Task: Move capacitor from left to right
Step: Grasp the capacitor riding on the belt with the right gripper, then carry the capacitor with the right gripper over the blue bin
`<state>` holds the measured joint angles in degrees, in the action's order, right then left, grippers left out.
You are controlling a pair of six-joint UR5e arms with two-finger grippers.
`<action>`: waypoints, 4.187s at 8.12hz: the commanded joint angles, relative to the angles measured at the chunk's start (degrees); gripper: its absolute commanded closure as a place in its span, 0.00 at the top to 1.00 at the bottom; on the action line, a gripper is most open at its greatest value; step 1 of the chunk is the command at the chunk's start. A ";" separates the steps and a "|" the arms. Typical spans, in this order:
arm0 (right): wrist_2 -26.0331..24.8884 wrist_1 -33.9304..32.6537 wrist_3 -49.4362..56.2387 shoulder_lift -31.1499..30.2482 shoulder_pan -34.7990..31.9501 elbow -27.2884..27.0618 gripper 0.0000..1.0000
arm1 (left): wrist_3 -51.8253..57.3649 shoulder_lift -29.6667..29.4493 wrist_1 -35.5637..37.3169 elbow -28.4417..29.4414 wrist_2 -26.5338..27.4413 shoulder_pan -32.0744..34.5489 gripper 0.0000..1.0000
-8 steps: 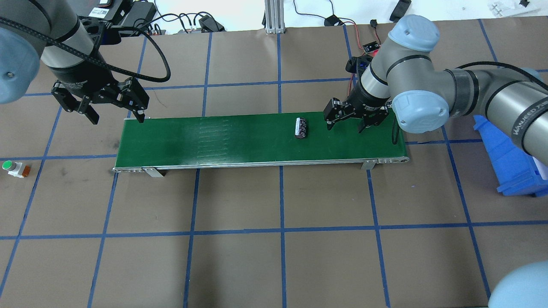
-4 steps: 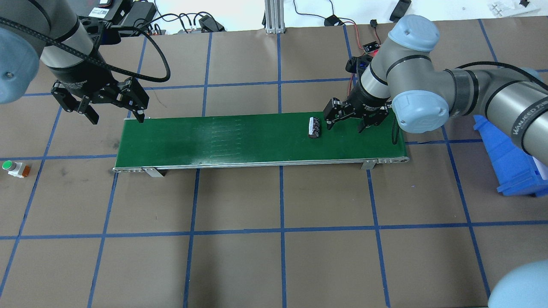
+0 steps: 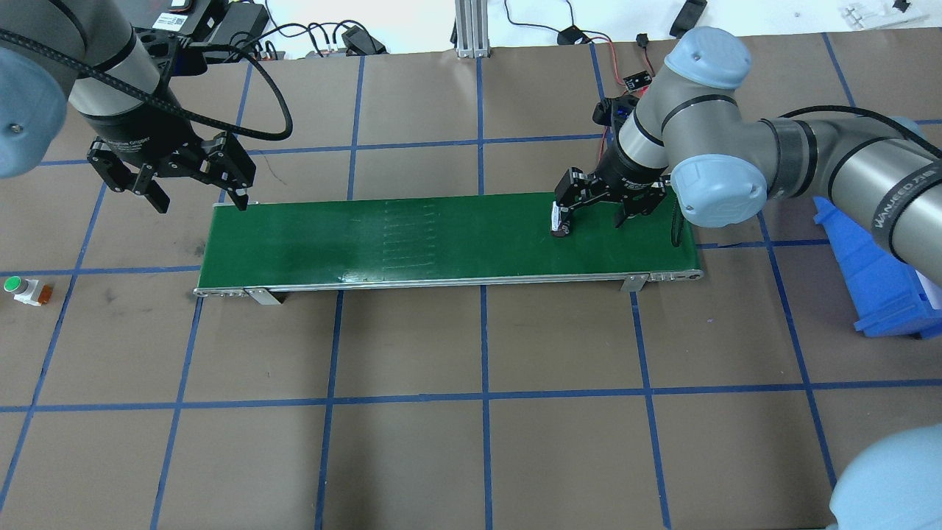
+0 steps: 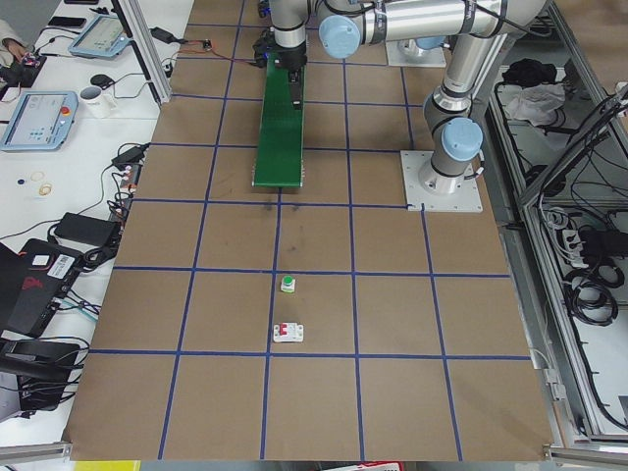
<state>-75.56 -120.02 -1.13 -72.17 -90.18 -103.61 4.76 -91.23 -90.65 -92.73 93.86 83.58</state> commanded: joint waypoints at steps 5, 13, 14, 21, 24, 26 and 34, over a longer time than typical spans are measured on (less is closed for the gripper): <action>-1.60 -4.61 -2.47 3.09 0.00 0.08 0.63 | -0.01 0.18 -0.05 -0.08 0.09 0.00 1.00; -12.29 6.72 -2.14 -3.05 1.23 5.16 0.00 | -0.01 0.18 -0.05 -0.08 0.09 0.00 1.00; -15.98 9.08 0.92 -4.71 2.71 6.22 0.00 | -0.01 0.18 -0.05 -0.08 0.09 0.00 1.00; -27.00 13.59 31.95 -10.44 25.38 6.93 0.00 | 0.08 0.18 -0.05 -0.08 0.09 -0.09 1.00; -26.22 13.59 40.04 -9.66 34.86 6.67 0.00 | 0.08 0.09 -0.05 0.01 0.18 -0.09 1.00; -25.78 13.24 42.95 -6.86 36.47 6.67 0.00 | -0.01 0.09 -0.05 -0.08 0.18 -0.09 1.00; -17.34 6.03 45.60 5.64 39.90 5.87 0.00 | 0.08 0.09 -0.05 -0.08 0.18 -0.09 1.00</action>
<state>-93.94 -112.71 44.35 -68.34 -50.32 -97.72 4.83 -91.12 -90.70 -92.80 94.04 83.50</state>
